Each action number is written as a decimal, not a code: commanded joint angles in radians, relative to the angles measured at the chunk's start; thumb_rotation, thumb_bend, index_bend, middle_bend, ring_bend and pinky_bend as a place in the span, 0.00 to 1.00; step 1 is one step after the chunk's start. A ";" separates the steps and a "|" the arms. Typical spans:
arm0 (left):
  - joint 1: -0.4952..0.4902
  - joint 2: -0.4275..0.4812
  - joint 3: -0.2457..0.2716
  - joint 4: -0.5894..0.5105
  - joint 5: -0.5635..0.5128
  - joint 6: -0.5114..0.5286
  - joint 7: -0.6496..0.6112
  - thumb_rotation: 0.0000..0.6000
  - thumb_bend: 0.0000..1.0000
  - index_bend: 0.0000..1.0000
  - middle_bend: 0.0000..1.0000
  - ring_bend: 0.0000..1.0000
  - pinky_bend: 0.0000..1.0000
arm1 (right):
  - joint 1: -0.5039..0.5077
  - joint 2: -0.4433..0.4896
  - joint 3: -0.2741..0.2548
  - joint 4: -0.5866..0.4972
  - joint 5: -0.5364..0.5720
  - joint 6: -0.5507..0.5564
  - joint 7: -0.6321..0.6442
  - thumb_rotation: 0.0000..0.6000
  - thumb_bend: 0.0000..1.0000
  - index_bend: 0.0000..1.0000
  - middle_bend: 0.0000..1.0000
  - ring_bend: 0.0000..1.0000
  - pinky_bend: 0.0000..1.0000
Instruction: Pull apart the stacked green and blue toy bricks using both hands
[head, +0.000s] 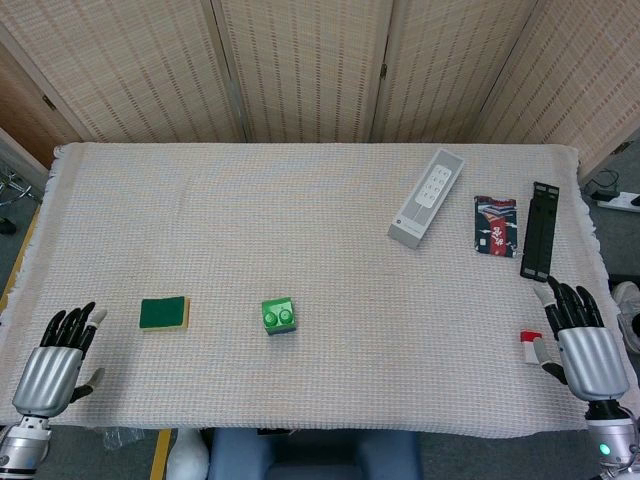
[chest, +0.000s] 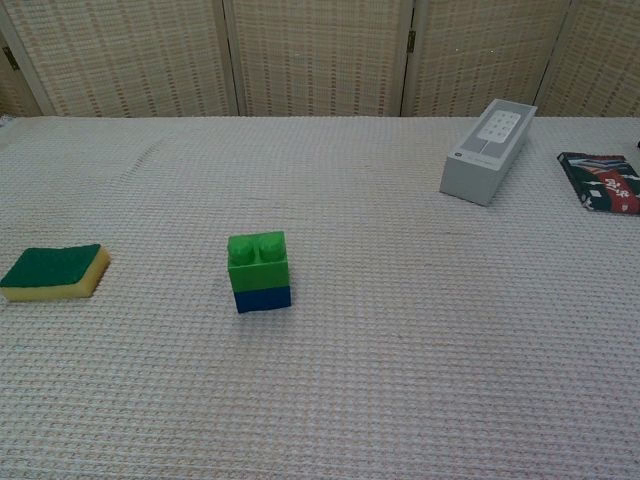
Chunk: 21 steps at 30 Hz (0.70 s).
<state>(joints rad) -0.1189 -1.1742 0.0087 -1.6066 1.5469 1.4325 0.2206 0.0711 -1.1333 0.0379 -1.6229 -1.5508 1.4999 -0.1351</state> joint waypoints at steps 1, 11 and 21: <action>0.002 -0.002 0.001 0.000 0.001 0.004 0.005 1.00 0.34 0.00 0.00 0.00 0.00 | 0.002 -0.001 -0.002 0.000 -0.001 -0.006 -0.003 1.00 0.51 0.00 0.00 0.00 0.00; -0.026 -0.002 0.039 -0.010 0.090 -0.026 -0.010 1.00 0.34 0.00 0.00 0.00 0.00 | -0.001 0.012 -0.008 -0.004 -0.009 -0.006 0.012 1.00 0.51 0.00 0.00 0.00 0.00; -0.236 0.040 0.095 -0.076 0.338 -0.215 -0.165 1.00 0.34 0.02 0.10 0.00 0.00 | 0.009 0.012 -0.022 -0.017 -0.032 -0.026 0.012 1.00 0.51 0.00 0.00 0.00 0.00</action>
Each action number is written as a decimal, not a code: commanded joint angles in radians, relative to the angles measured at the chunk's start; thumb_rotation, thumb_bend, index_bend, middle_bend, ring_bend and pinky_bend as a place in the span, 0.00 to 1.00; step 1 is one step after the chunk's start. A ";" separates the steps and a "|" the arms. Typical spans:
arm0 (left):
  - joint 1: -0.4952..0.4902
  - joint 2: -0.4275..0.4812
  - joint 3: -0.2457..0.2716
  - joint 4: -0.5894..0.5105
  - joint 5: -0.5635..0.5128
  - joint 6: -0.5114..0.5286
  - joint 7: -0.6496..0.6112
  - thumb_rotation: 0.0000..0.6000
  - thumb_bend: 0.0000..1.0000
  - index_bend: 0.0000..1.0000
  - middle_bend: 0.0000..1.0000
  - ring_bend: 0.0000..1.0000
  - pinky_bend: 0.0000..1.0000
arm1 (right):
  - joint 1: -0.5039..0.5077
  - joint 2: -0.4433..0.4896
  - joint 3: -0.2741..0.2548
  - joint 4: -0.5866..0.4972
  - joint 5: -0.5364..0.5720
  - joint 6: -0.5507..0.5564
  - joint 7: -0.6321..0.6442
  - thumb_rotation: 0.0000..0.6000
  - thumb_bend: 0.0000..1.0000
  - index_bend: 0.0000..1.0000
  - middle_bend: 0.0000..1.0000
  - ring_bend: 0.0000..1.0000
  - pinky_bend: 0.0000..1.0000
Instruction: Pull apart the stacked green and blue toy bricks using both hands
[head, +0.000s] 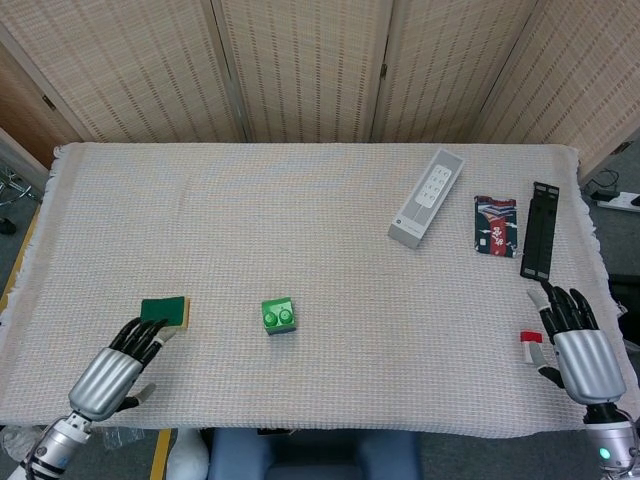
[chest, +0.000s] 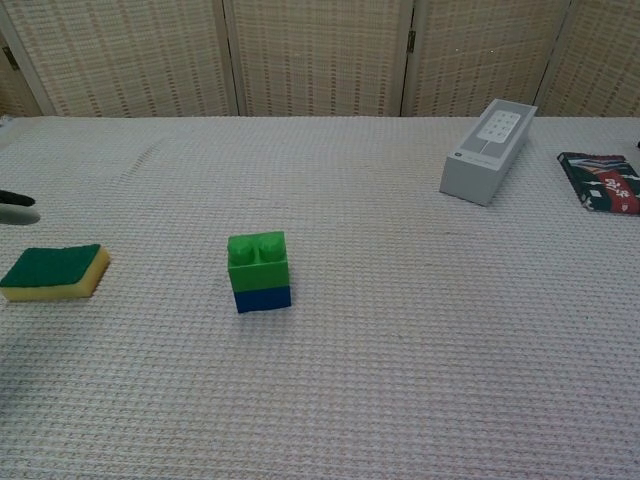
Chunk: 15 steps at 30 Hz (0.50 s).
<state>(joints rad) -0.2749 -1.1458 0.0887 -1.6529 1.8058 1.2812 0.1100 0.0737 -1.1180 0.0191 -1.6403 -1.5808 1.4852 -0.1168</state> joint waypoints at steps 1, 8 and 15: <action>-0.100 0.010 0.010 -0.032 0.089 -0.079 -0.060 1.00 0.34 0.03 0.12 0.00 0.00 | 0.008 -0.006 -0.003 0.001 -0.001 -0.016 -0.012 1.00 0.51 0.00 0.00 0.00 0.00; -0.237 -0.033 -0.053 -0.038 0.112 -0.187 -0.043 1.00 0.35 0.01 0.14 0.00 0.00 | 0.023 -0.026 0.002 0.003 0.024 -0.052 -0.051 1.00 0.51 0.00 0.00 0.00 0.00; -0.357 -0.117 -0.117 0.055 0.067 -0.283 -0.068 1.00 0.36 0.01 0.14 0.00 0.00 | 0.031 -0.038 0.002 0.000 0.037 -0.071 -0.075 1.00 0.51 0.00 0.00 0.00 0.00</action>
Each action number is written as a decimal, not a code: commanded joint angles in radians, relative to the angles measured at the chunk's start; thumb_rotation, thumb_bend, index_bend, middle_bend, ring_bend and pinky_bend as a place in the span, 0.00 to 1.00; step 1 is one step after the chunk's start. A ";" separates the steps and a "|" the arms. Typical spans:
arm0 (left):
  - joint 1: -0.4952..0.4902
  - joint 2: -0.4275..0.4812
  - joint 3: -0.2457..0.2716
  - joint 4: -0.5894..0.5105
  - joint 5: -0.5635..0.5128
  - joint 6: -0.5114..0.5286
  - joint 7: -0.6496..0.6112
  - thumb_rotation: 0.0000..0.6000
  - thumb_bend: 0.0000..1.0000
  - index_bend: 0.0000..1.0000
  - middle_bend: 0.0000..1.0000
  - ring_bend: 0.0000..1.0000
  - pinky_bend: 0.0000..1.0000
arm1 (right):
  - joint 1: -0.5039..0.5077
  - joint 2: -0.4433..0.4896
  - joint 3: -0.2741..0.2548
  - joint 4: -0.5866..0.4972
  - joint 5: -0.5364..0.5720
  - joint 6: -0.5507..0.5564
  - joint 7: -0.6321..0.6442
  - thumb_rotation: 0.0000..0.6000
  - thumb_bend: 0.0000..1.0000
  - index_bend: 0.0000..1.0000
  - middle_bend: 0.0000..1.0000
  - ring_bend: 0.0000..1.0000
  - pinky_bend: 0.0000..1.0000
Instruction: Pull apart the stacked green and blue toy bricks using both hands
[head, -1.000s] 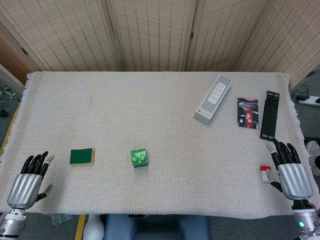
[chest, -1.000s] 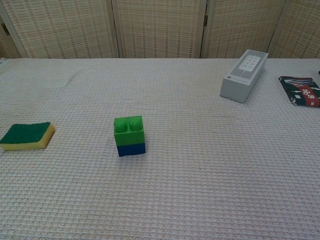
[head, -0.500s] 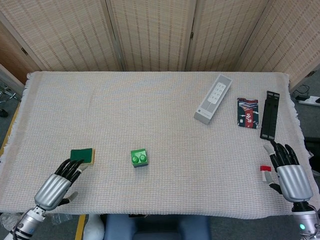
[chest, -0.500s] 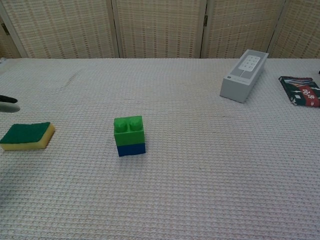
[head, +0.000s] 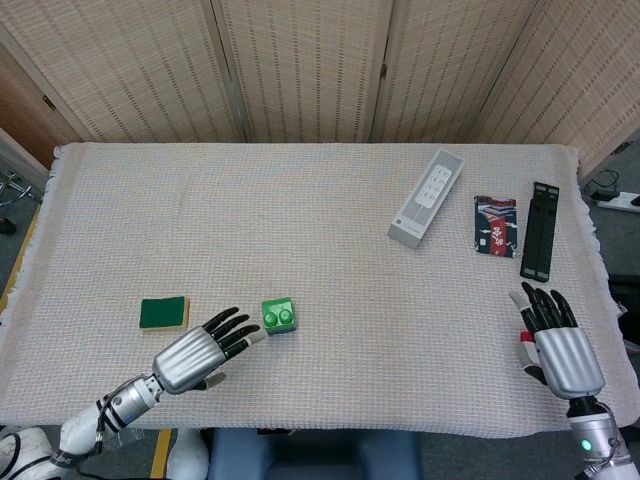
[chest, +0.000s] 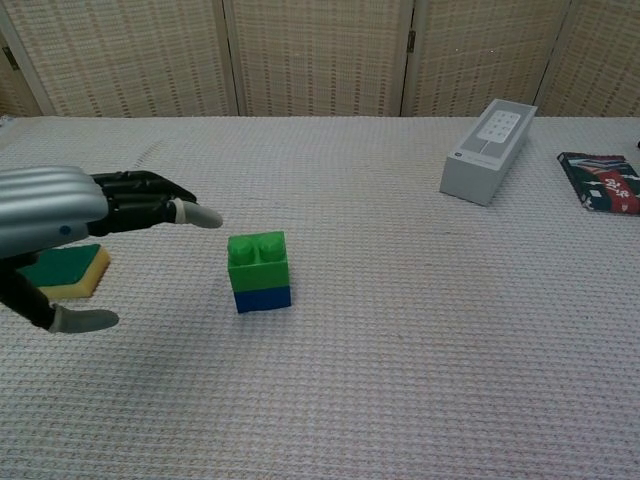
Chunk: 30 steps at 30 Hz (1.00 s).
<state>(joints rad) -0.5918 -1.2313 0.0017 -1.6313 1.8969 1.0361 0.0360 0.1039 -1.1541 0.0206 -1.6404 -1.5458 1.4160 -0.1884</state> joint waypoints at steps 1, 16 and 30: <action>-0.053 -0.039 -0.039 0.041 -0.030 -0.047 0.015 1.00 0.36 0.01 0.14 0.00 0.00 | 0.002 -0.003 0.000 0.001 0.003 -0.003 -0.005 1.00 0.51 0.00 0.00 0.00 0.00; -0.225 -0.118 -0.096 0.083 -0.089 -0.214 0.228 1.00 0.41 0.06 0.11 0.00 0.00 | 0.014 -0.008 0.003 0.003 0.045 -0.041 -0.016 1.00 0.51 0.00 0.00 0.00 0.00; -0.299 -0.147 -0.121 0.112 -0.200 -0.301 0.375 1.00 0.42 0.03 0.08 0.00 0.00 | 0.036 -0.016 -0.001 -0.003 0.070 -0.091 -0.035 1.00 0.51 0.00 0.00 0.00 0.00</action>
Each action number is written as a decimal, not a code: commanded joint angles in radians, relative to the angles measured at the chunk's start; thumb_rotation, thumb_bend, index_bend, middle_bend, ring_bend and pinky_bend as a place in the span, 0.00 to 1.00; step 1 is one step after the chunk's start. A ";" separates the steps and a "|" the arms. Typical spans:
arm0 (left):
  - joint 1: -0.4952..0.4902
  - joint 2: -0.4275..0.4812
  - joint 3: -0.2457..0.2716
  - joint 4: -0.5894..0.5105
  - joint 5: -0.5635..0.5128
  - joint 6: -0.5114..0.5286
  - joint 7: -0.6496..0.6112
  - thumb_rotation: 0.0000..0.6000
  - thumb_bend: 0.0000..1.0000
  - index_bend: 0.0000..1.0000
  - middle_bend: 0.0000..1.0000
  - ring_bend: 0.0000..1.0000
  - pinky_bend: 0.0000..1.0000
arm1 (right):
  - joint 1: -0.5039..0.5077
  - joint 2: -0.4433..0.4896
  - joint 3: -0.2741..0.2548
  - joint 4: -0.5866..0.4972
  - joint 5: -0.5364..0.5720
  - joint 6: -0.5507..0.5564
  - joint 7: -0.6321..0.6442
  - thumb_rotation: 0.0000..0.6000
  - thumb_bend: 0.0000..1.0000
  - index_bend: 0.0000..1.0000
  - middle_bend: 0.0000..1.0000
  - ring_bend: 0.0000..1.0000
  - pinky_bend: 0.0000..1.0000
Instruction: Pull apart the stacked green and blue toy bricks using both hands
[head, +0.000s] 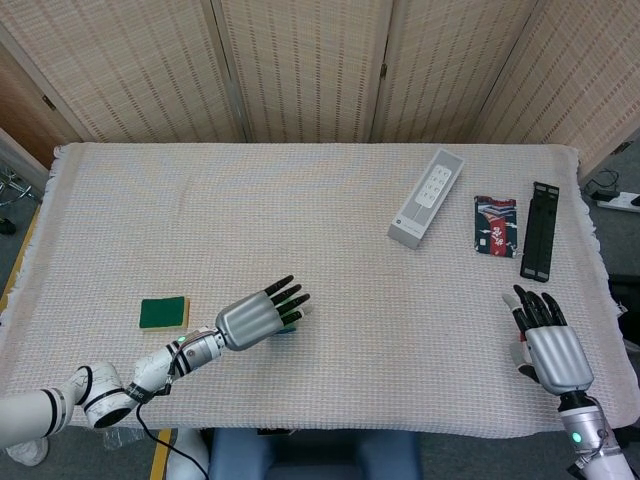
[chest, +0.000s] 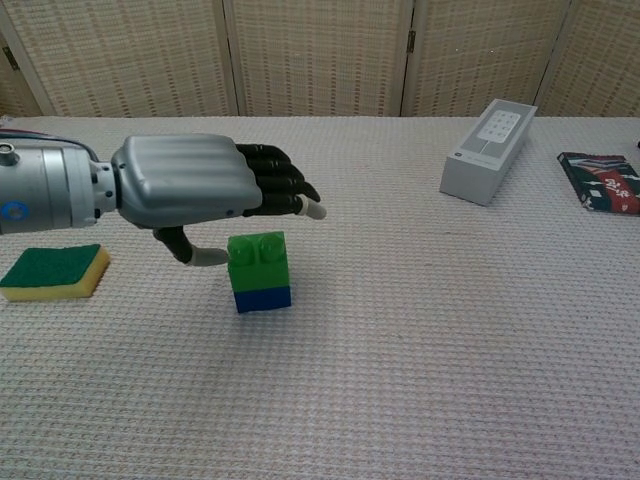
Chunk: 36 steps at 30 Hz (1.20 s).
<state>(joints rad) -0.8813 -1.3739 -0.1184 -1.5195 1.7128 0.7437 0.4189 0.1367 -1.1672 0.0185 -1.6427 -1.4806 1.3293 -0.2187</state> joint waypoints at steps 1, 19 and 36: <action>-0.013 -0.005 0.000 -0.001 -0.023 -0.012 -0.013 1.00 0.42 0.03 0.08 0.00 0.00 | 0.004 -0.003 0.001 -0.001 0.007 -0.006 -0.006 1.00 0.51 0.00 0.00 0.00 0.00; -0.072 -0.061 0.040 0.073 -0.041 -0.020 0.056 1.00 0.42 0.04 0.07 0.00 0.00 | 0.009 0.007 -0.006 -0.005 0.006 -0.011 0.014 1.00 0.51 0.00 0.00 0.00 0.00; -0.059 -0.016 0.054 0.038 -0.163 -0.037 0.209 1.00 0.42 0.05 0.07 0.00 0.00 | 0.018 0.009 -0.012 -0.005 0.005 -0.024 0.025 1.00 0.51 0.00 0.00 0.00 0.00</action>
<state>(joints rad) -0.9432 -1.3966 -0.0677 -1.4748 1.5590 0.7077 0.6190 0.1544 -1.1578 0.0064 -1.6482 -1.4759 1.3055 -0.1940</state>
